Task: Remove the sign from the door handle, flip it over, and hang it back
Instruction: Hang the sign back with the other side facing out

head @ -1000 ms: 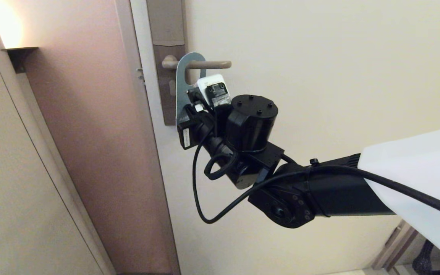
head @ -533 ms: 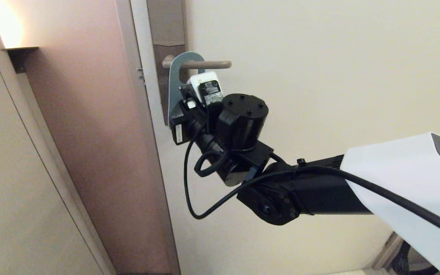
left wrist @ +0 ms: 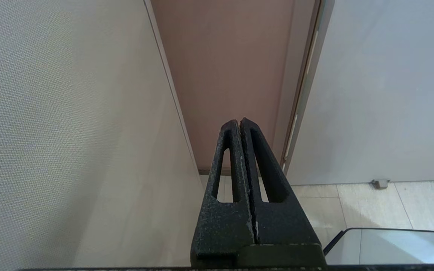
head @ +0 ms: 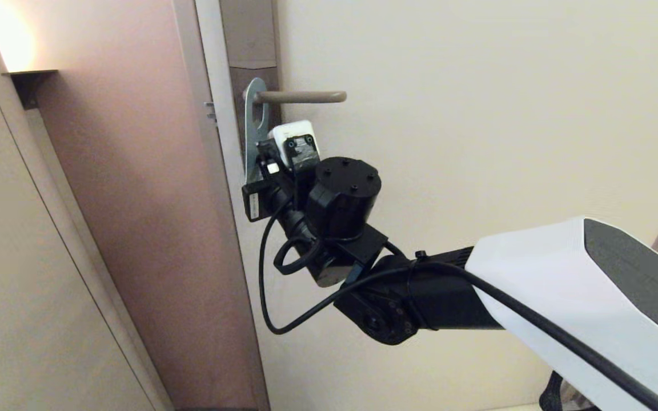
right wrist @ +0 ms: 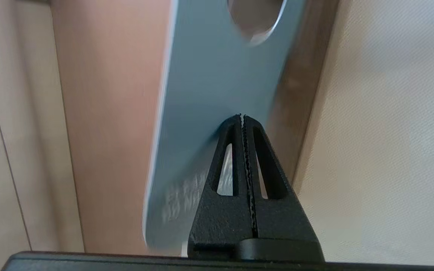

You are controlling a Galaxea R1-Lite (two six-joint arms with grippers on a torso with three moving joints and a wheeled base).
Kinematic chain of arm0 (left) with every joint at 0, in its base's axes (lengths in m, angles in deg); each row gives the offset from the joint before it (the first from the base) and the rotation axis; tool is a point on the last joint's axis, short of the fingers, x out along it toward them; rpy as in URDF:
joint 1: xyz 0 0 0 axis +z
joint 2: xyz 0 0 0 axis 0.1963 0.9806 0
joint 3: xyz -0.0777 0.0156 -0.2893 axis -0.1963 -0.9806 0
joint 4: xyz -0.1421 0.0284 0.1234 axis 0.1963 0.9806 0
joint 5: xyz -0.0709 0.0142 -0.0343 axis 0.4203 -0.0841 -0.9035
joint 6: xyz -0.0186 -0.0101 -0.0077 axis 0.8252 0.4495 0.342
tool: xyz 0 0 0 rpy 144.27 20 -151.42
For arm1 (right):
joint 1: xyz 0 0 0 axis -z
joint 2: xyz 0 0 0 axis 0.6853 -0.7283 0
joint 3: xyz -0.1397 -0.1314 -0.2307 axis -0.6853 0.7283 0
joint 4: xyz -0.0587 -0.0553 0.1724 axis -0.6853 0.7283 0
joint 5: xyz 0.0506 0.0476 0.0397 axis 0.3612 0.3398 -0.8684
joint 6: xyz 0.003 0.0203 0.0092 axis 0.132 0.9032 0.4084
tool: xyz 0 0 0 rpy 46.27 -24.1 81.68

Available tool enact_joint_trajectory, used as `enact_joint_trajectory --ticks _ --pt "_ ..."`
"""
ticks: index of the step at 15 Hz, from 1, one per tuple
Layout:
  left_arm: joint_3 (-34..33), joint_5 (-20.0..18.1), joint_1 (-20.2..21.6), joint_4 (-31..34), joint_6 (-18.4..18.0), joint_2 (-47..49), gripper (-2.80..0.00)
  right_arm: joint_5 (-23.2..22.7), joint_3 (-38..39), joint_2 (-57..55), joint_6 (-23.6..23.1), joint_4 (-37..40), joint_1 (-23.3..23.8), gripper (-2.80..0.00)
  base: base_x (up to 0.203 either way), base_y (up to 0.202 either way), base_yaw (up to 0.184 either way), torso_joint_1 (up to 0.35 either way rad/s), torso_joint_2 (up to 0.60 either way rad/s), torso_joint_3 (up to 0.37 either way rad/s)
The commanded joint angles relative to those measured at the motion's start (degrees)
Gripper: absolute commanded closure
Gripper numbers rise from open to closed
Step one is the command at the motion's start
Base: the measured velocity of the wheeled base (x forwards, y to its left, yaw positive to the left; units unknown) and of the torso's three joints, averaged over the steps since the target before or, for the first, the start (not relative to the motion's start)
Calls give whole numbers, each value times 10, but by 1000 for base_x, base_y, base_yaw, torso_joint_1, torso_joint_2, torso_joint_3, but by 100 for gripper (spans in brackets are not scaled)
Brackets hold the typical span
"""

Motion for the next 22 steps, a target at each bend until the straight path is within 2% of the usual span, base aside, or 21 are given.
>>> enact_joint_trajectory --ticks 1,7,13,18,22 --pt "0 0 0 0 0 1 0 4 -1 -10 0 -4 -1 0 0 0 0 0 0 0" --pt "0 0 0 -1 0 1 0 4 1 17 -4 -9 -5 0 0 0 0 0 0 0" --pt "0 0 0 0 0 1 0 3 45 59 -2 -6 -16 0 0 0 0 0 0 0" --pt "0 0 0 0 0 1 0 -15 30 39 -2 -6 -35 0 0 0 0 0 0 0" --pt "0 0 1 0 0 1 0 -15 -22 -10 -6 -6 -38 0 0 0 0 0 0 0"
